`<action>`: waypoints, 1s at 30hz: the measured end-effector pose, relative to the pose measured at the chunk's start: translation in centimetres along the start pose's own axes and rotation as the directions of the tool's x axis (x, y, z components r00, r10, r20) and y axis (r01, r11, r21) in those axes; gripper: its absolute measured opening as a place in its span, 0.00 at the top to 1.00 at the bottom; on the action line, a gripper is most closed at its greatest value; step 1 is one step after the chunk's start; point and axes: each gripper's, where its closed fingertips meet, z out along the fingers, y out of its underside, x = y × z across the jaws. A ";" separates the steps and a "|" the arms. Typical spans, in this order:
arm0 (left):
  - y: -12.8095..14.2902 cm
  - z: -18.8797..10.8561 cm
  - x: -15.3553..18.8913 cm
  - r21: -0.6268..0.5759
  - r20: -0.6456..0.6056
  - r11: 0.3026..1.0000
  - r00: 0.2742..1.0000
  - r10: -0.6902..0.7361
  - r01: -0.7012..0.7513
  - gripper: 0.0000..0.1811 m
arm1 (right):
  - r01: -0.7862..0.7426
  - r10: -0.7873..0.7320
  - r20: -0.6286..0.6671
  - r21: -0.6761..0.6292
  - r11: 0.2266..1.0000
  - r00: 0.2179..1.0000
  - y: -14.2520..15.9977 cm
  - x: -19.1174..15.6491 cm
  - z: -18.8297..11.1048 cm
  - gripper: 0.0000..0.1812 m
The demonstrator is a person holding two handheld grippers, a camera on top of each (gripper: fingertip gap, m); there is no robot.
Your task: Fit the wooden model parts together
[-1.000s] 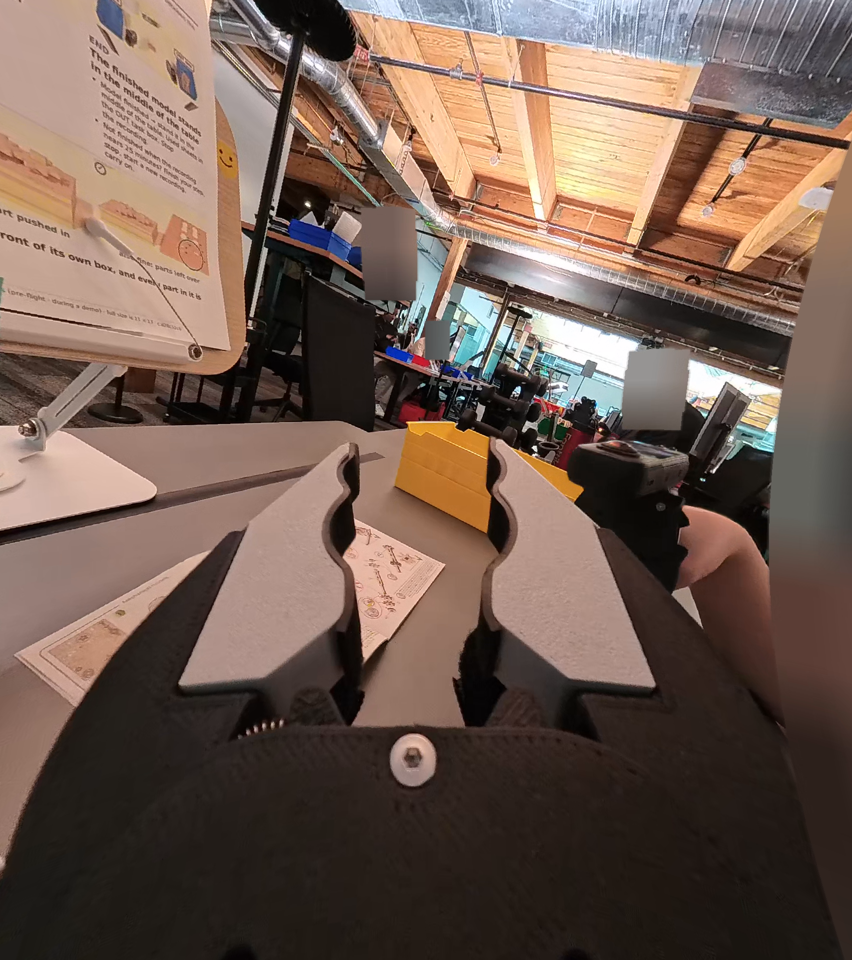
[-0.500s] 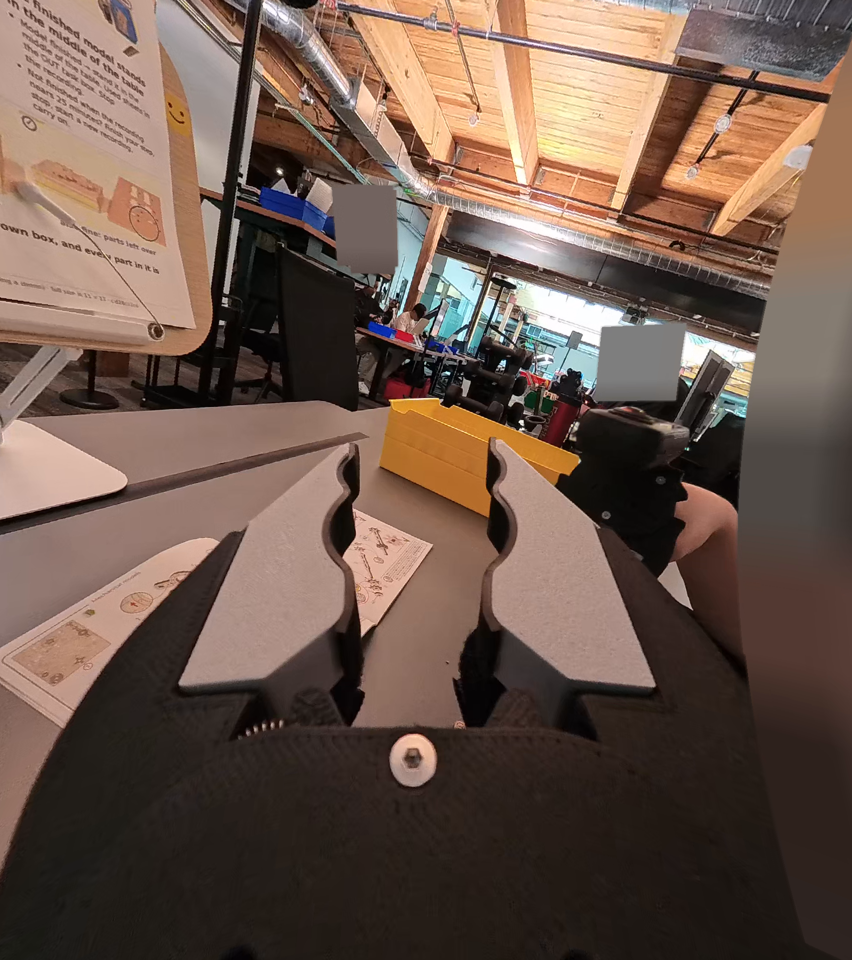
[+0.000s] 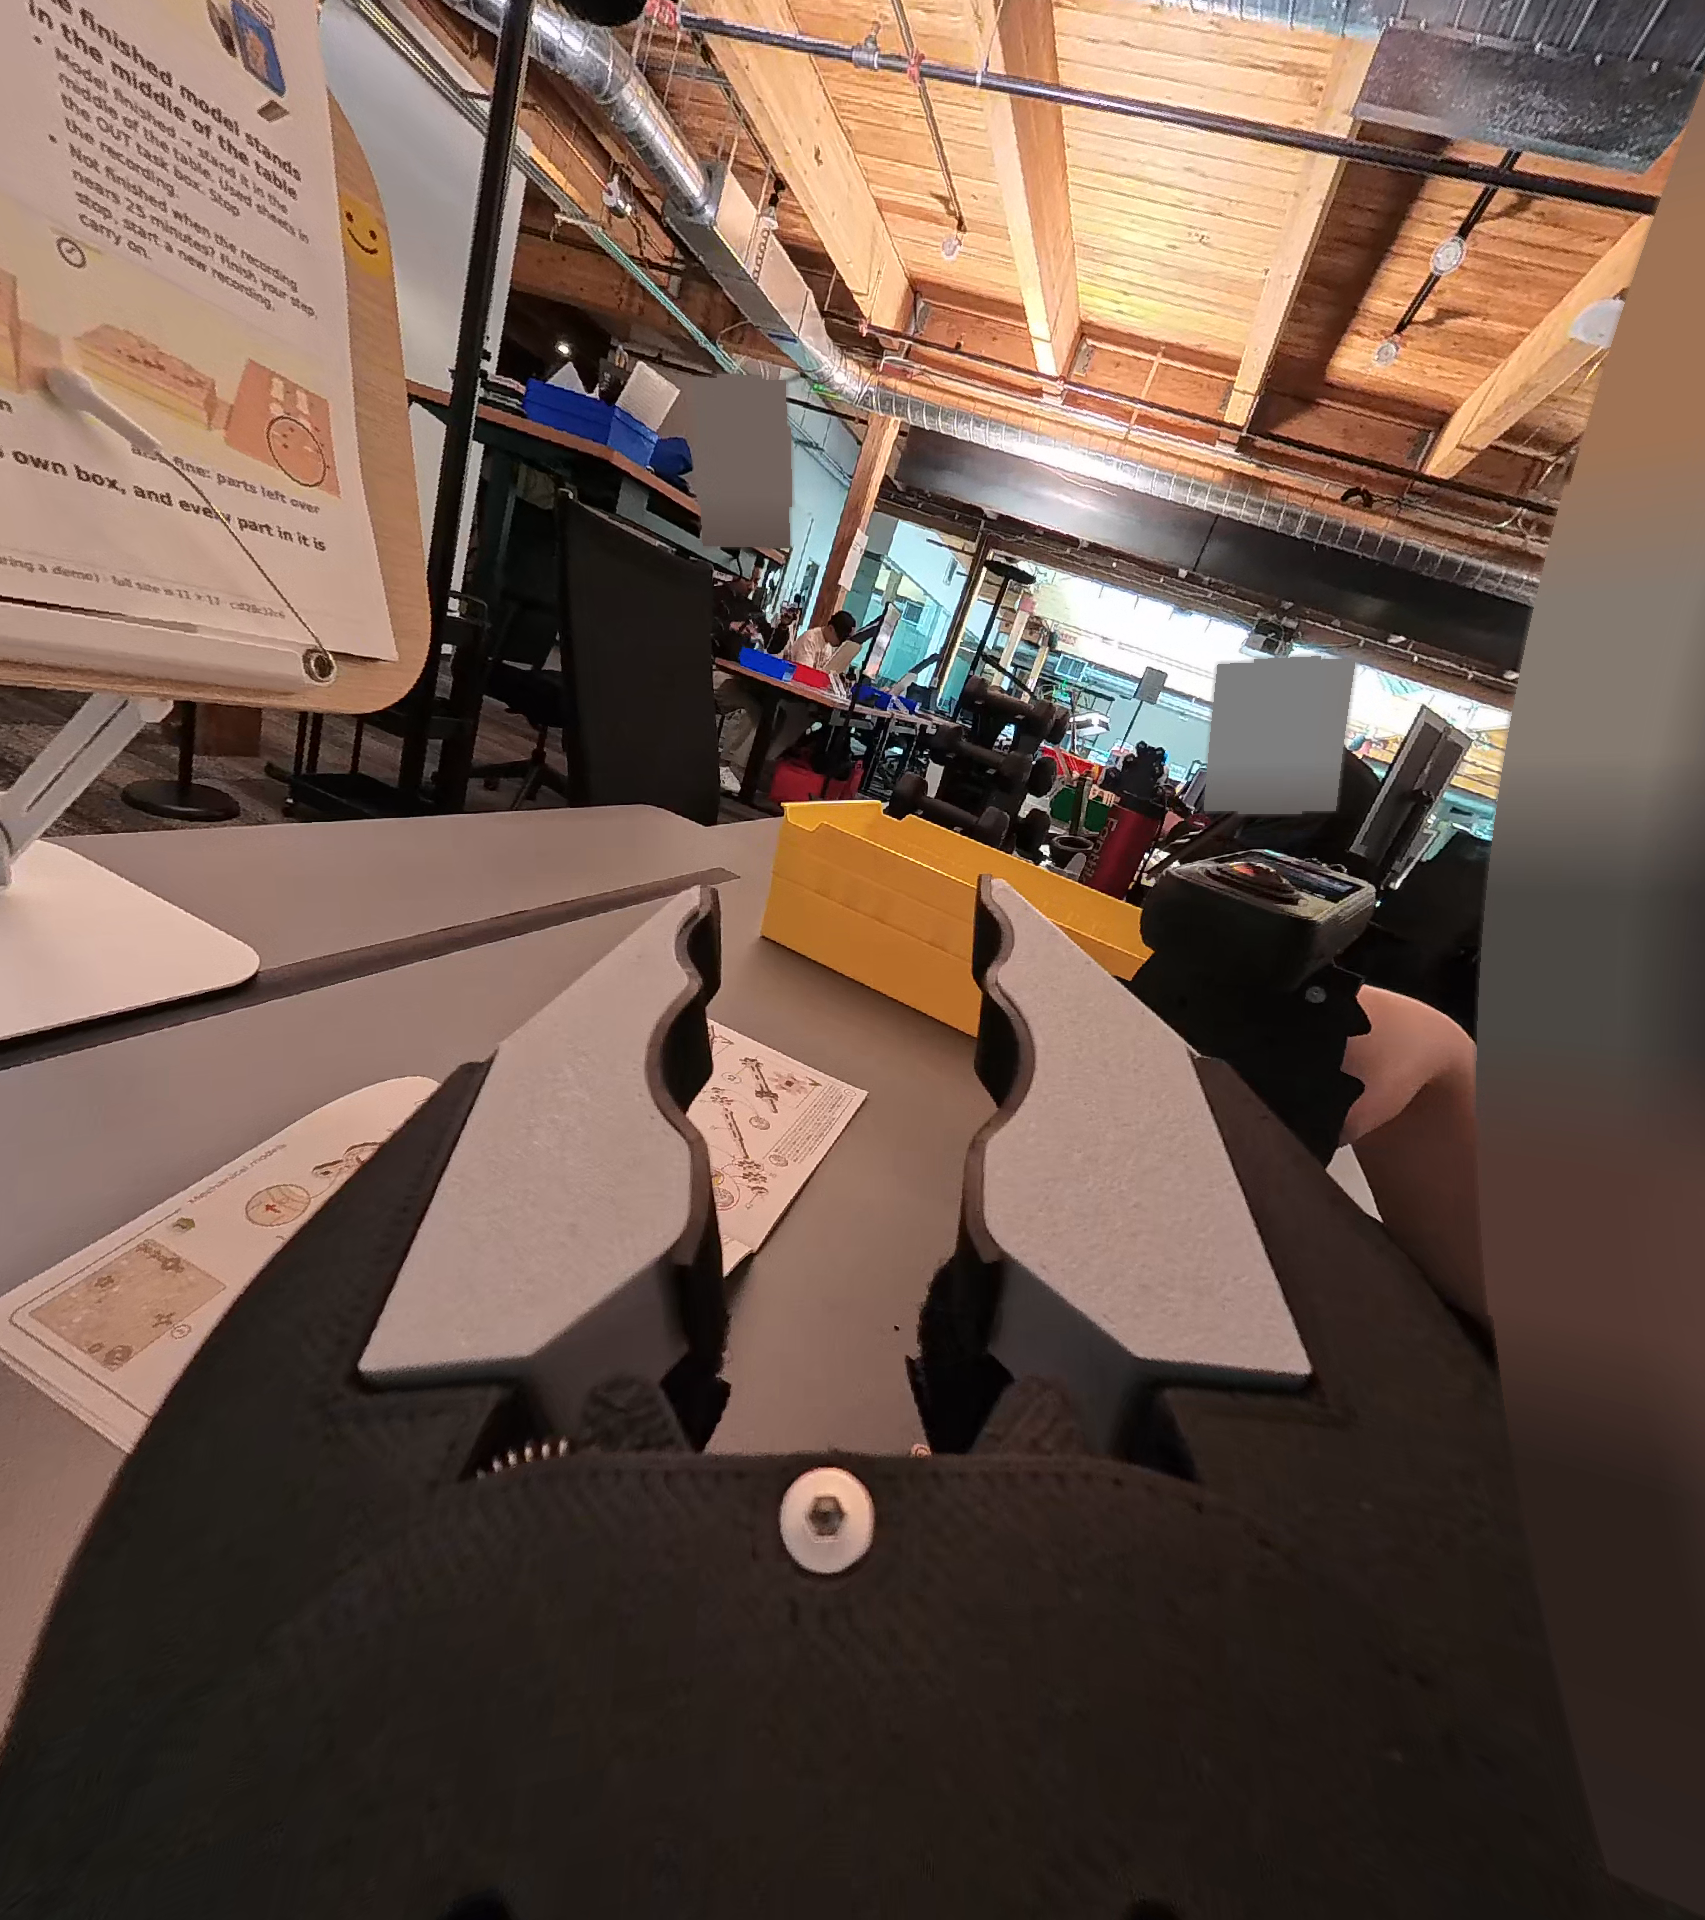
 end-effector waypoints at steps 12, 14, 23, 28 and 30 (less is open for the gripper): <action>-0.1 -0.2 -0.2 0.007 0.012 1.000 1.000 -0.003 0.003 0.74 | -0.008 0.007 0.023 0.050 0.999 1.000 0.1 -0.1 0.0 0.99; -0.1 -0.2 -0.3 0.007 0.012 1.000 1.000 -0.002 0.002 0.74 | -0.017 0.015 0.025 0.072 0.997 1.000 0.1 -0.1 0.0 0.99; -0.1 -0.1 -0.2 0.008 0.010 1.000 1.000 -0.003 0.003 0.74 | -0.011 0.011 0.002 0.080 0.997 1.000 0.2 -0.1 0.1 0.99; -0.1 -0.1 -0.2 0.009 0.012 1.000 1.000 -0.005 0.005 0.74 | 0.008 -0.007 -0.010 0.040 0.999 1.000 0.2 -0.1 0.1 0.99; -0.1 -0.1 -0.1 0.011 0.014 1.000 1.000 -0.004 0.004 0.74 | 0.002 -0.001 -0.002 0.047 0.999 1.000 0.3 -0.1 0.1 0.99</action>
